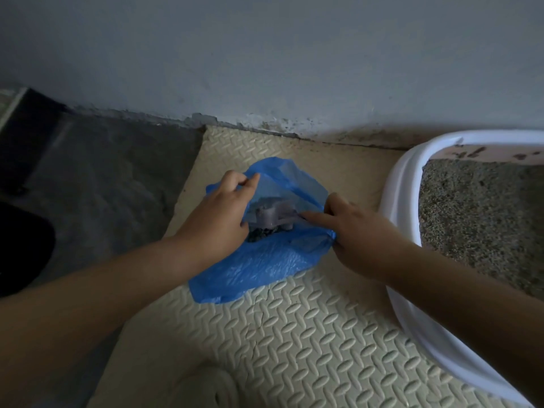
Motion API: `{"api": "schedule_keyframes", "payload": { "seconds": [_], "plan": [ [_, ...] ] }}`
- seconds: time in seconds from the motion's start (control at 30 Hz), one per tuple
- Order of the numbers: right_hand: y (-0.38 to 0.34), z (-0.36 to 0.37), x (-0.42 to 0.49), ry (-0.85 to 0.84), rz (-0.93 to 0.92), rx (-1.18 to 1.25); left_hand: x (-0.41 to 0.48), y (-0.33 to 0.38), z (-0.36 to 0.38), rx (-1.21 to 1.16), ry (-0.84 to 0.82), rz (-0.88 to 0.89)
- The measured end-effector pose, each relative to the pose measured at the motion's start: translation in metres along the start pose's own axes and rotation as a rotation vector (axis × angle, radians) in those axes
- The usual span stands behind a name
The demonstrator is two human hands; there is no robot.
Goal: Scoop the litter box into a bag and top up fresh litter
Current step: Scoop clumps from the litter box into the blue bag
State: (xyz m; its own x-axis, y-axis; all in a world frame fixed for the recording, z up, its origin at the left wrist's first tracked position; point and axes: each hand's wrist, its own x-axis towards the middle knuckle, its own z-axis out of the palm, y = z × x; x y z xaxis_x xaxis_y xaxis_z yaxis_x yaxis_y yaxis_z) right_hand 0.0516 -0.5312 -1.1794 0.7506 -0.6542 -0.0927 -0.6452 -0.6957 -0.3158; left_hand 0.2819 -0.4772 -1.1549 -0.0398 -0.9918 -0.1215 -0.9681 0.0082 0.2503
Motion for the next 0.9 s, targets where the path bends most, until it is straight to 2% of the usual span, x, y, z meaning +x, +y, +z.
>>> {"api": "schedule_keyframes", "payload": {
  "seconds": [0.2, 0.43, 0.63, 0.77, 0.9],
  "plan": [
    [0.007, 0.0, -0.005, -0.037, 0.087, 0.117, -0.001, 0.003, -0.004, 0.015, -0.002, -0.012],
    [0.026, -0.026, -0.021, -0.102, 0.149, 0.603, 0.0, 0.004, -0.003, -0.009, 0.015, -0.003],
    [0.045, -0.042, -0.056, -0.1, 0.23, 0.795, 0.005, 0.014, -0.001, -0.054, 0.031, 0.019],
    [0.062, -0.053, -0.087, -0.052, 0.315, 0.979, 0.009, 0.03, 0.001, -0.058, 0.086, 0.04],
    [0.083, -0.063, -0.128, 0.082, 0.482, 1.129, 0.018, 0.06, 0.007, -0.085, 0.103, 0.107]
  ]
}}
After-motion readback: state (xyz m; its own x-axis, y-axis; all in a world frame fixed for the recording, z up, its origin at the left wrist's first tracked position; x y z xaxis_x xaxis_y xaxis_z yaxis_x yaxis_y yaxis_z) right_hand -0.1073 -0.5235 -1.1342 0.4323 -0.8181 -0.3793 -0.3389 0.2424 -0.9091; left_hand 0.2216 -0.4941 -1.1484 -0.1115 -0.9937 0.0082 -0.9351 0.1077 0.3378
